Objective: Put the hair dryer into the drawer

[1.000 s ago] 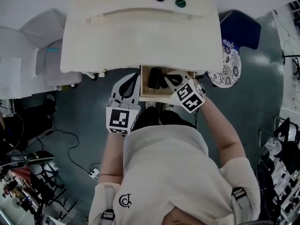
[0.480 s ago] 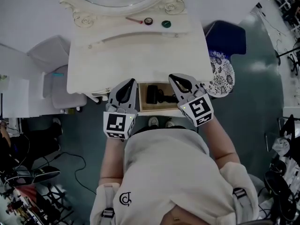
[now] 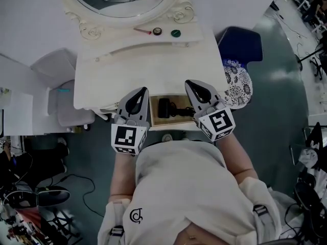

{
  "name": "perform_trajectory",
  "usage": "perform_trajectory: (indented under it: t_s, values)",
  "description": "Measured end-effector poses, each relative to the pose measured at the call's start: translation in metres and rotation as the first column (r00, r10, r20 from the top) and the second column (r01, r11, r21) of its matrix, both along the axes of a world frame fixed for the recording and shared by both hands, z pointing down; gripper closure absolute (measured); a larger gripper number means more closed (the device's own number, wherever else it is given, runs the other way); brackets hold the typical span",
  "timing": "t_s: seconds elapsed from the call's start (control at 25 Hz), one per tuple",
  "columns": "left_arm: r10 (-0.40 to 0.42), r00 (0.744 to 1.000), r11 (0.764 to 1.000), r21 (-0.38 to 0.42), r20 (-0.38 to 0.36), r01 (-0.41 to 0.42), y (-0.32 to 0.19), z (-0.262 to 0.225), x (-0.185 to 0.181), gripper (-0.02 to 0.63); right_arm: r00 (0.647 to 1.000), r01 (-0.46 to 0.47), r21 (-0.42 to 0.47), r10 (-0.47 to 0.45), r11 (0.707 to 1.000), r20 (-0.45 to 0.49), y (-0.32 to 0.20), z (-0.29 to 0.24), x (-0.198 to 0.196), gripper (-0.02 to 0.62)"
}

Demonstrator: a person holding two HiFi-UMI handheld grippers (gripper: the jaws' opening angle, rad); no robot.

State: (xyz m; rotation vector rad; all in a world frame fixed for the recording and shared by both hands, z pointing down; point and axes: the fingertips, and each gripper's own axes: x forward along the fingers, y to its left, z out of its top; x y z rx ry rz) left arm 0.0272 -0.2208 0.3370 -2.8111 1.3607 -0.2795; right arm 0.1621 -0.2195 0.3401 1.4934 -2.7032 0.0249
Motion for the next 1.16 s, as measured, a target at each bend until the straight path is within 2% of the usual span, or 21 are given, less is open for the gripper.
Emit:
perform_trajectory:
  t_s: [0.4, 0.64, 1.16]
  values:
    - [-0.002, 1.000, 1.000, 0.000, -0.015, 0.002, 0.011, -0.002, -0.004, 0.594, 1.000, -0.011, 0.026, 0.011, 1.000, 0.004, 0.011, -0.003, -0.006, 0.591]
    - [-0.012, 1.000, 1.000, -0.007, -0.015, 0.012, 0.015, -0.003, -0.003, 0.594, 0.999, -0.033, -0.011, 0.033, 0.999, 0.006, 0.009, 0.008, 0.003, 0.591]
    - [-0.016, 1.000, 1.000, -0.009, -0.008, 0.016, 0.014, 0.000, 0.011, 0.594, 1.000, -0.010, -0.006, 0.010, 1.000, -0.011, 0.011, 0.009, 0.010, 0.591]
